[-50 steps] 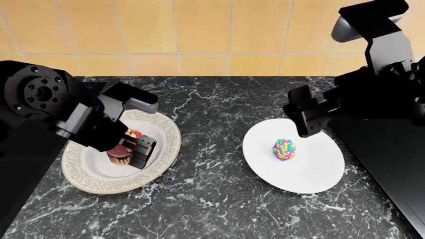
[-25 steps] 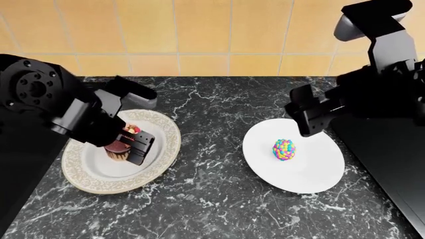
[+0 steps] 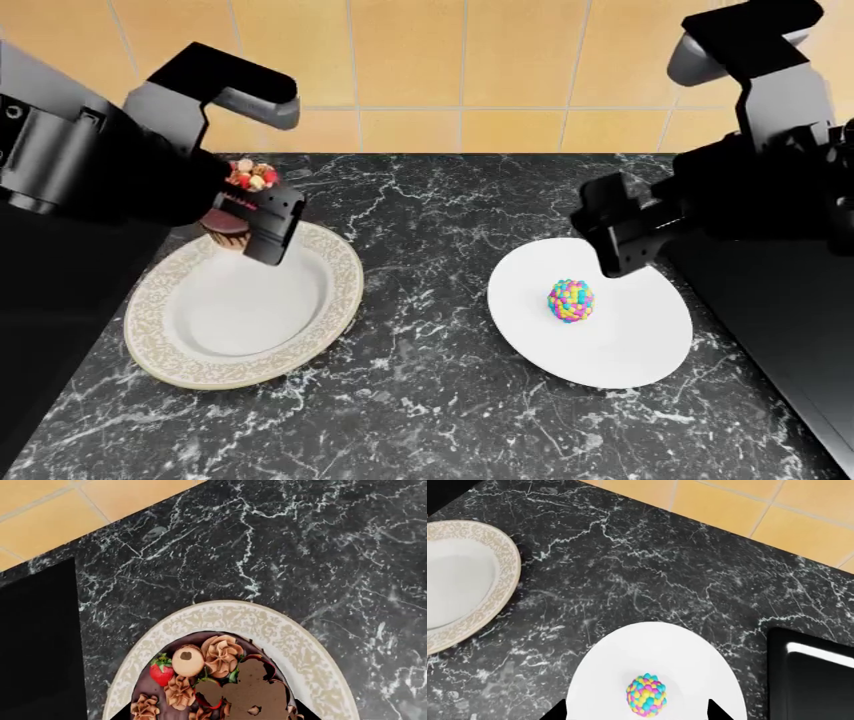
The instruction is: Move the dessert items from the plate to the tray.
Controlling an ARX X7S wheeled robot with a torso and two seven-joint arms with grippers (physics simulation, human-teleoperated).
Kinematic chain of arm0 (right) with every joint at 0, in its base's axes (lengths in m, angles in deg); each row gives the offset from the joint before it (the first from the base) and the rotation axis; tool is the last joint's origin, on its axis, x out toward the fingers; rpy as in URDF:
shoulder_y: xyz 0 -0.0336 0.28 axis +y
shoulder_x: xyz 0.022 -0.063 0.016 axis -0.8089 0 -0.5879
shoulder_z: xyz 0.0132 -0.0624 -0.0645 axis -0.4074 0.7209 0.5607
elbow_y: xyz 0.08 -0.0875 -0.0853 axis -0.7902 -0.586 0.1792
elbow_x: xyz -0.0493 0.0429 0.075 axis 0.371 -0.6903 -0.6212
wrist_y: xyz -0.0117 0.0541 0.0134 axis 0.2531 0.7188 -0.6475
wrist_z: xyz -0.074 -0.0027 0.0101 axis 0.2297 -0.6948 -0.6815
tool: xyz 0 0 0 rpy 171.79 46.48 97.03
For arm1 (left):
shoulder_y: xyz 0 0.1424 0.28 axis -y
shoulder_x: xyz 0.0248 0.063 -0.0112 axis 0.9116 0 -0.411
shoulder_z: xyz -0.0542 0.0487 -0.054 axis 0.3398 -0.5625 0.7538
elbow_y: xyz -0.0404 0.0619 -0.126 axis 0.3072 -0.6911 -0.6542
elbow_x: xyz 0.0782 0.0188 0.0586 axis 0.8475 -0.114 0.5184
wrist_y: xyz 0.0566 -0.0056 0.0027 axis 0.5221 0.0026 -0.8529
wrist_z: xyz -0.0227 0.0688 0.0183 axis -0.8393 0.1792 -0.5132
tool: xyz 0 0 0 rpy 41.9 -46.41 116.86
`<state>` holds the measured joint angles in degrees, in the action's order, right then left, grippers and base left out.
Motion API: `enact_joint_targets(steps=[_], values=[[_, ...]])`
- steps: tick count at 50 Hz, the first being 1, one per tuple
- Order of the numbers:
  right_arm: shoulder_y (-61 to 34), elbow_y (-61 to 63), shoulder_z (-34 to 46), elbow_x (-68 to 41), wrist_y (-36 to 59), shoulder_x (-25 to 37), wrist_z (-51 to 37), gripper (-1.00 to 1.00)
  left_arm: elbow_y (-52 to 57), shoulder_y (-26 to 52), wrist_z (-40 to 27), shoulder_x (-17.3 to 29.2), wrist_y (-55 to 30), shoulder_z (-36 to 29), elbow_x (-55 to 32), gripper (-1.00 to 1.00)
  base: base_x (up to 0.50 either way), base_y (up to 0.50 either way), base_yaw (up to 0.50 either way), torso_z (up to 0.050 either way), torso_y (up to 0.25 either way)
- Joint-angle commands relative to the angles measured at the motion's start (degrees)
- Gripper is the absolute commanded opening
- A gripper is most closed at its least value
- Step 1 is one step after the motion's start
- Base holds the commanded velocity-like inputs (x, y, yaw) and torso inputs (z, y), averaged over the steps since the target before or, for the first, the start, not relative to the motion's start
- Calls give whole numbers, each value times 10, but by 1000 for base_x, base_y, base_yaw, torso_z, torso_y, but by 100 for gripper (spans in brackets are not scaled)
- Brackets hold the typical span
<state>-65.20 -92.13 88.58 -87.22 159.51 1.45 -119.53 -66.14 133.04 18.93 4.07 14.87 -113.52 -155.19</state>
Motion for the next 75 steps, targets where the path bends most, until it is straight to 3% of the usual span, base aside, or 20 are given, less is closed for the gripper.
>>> enact_joint_targets(steps=[1, 16, 36, 75], values=[[19, -6, -1, 30, 3, -8, 26, 100, 90, 22, -69, 51, 45, 48, -61, -100, 0, 0, 0, 0, 0], [56, -28, 1, 113, 0, -35, 80, 100, 224, 21, -144, 94, 93, 80, -119, -100, 0, 0, 0, 0, 1], [110, -14, 9, 180, -32, -39, 107, 100, 222, 44, -144, 105, 90, 95, -115, -100, 0, 0, 0, 0, 1], [168, -33, 32, 268, -76, -56, 170, 100, 231, 13, -123, 113, 107, 102, -88, -100, 0, 0, 0, 0, 1]])
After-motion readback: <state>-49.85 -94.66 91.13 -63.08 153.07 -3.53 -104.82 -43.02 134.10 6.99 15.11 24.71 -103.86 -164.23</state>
